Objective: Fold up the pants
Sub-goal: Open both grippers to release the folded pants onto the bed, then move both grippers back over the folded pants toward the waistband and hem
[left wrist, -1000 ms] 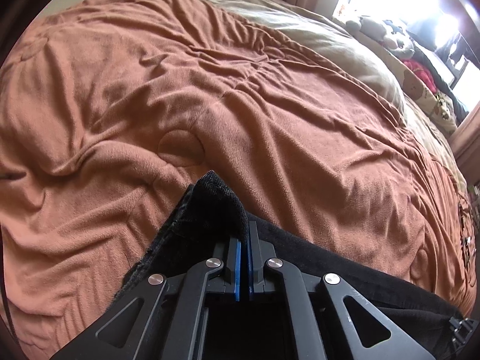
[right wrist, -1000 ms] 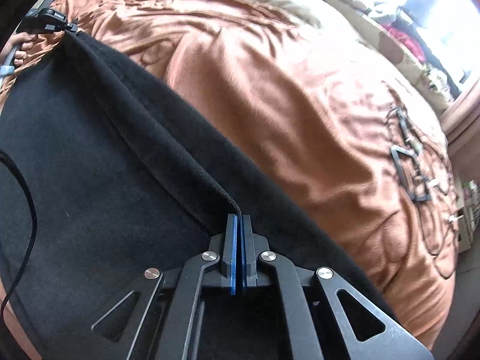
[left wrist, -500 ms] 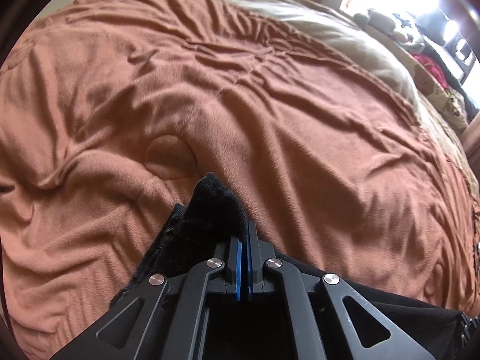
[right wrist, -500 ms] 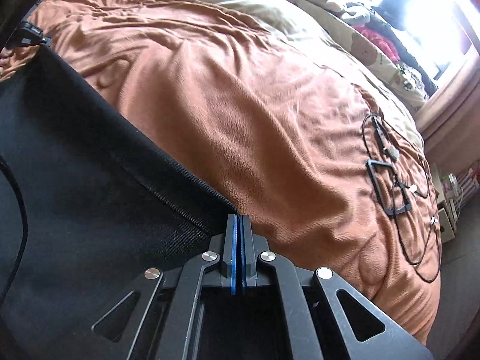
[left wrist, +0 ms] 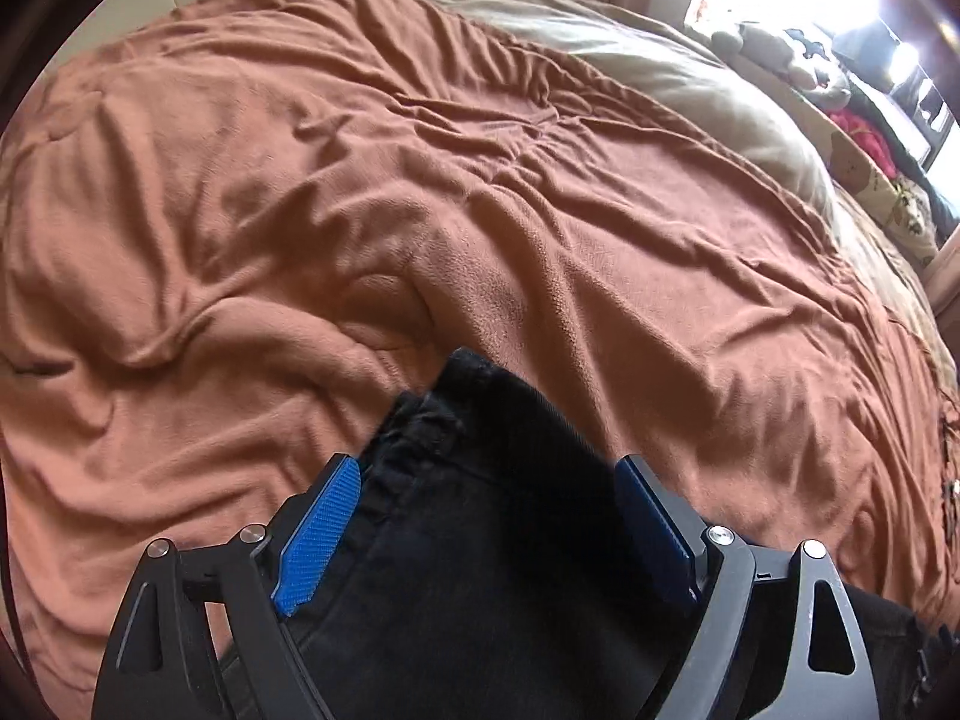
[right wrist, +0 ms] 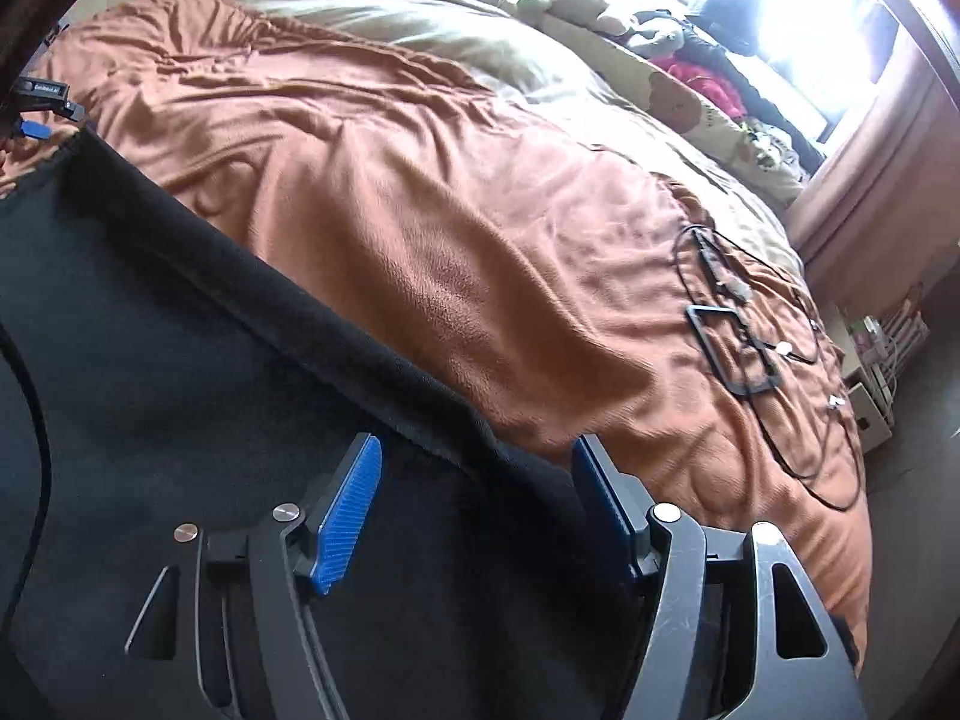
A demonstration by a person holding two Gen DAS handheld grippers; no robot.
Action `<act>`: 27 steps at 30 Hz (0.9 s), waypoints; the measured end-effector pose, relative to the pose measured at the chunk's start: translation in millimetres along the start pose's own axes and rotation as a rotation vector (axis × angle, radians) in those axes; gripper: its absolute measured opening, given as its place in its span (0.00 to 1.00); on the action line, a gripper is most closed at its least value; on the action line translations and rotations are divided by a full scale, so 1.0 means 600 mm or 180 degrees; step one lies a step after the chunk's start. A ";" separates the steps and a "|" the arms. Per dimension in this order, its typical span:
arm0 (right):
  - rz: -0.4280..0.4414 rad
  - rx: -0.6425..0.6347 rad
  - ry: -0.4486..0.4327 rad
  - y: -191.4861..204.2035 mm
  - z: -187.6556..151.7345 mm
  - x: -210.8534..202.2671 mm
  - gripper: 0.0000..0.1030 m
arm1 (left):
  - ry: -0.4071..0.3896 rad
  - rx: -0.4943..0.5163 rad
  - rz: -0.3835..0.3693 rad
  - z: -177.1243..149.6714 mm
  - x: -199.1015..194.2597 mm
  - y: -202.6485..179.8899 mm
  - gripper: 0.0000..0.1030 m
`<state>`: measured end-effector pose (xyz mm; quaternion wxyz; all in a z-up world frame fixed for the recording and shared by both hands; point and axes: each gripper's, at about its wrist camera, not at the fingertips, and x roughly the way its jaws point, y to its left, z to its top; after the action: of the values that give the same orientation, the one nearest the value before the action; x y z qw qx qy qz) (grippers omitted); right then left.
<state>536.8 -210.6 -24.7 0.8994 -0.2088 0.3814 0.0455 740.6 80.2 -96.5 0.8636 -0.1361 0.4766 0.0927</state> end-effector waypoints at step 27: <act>-0.0352 0.1703 0.0060 -0.141 -0.248 -0.288 0.63 | -0.0227 0.0457 -0.0421 -0.204 -0.281 0.045 0.85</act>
<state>336.0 -335.2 33.3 0.9201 0.0152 0.3763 -0.1081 545.9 61.1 -19.7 0.8918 -0.1017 0.4408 0.0059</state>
